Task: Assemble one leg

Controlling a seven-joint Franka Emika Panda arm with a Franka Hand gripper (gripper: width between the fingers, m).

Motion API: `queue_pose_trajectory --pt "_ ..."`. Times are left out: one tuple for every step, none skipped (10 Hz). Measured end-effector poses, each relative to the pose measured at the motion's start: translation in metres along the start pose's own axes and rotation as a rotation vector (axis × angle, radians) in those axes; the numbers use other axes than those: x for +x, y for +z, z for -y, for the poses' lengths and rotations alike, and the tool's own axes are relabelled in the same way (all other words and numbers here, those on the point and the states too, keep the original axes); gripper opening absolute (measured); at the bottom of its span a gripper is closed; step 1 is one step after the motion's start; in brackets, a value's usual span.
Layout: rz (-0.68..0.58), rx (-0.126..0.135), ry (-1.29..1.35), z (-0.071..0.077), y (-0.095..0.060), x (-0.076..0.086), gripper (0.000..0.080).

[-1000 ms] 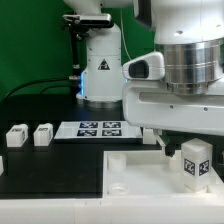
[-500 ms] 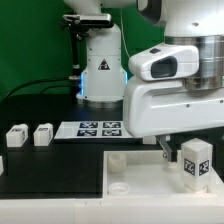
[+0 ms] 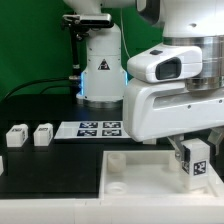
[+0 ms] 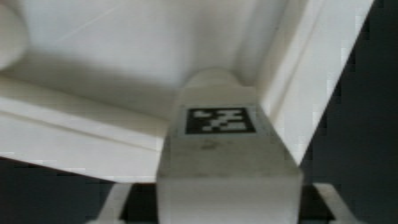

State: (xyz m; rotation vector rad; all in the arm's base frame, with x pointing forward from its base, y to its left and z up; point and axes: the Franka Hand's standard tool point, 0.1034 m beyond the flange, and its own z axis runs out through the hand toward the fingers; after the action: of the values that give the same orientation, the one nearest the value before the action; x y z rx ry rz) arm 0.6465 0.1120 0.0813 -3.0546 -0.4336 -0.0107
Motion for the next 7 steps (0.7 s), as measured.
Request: queue_pose_trajectory --pt "0.000 0.001 0.011 0.0000 0.0000 0.0000 0.0291" --pt "0.000 0.001 0.021 0.0001 0.0001 0.0000 0.0291" --pt "0.000 0.002 0.068 0.0002 0.0002 -0.0001 0.0291" --pt "-0.012 0.002 0.198 0.0010 0.0012 0.0006 0.0291" --pt "-0.014 0.002 0.364 0.0026 0.0013 0.0005 0.0291" --pt "-0.014 -0.001 0.495 0.0016 0.0015 0.0002 0.0291" --pt "-0.014 -0.001 0.607 0.0008 0.0016 0.0000 0.0291"
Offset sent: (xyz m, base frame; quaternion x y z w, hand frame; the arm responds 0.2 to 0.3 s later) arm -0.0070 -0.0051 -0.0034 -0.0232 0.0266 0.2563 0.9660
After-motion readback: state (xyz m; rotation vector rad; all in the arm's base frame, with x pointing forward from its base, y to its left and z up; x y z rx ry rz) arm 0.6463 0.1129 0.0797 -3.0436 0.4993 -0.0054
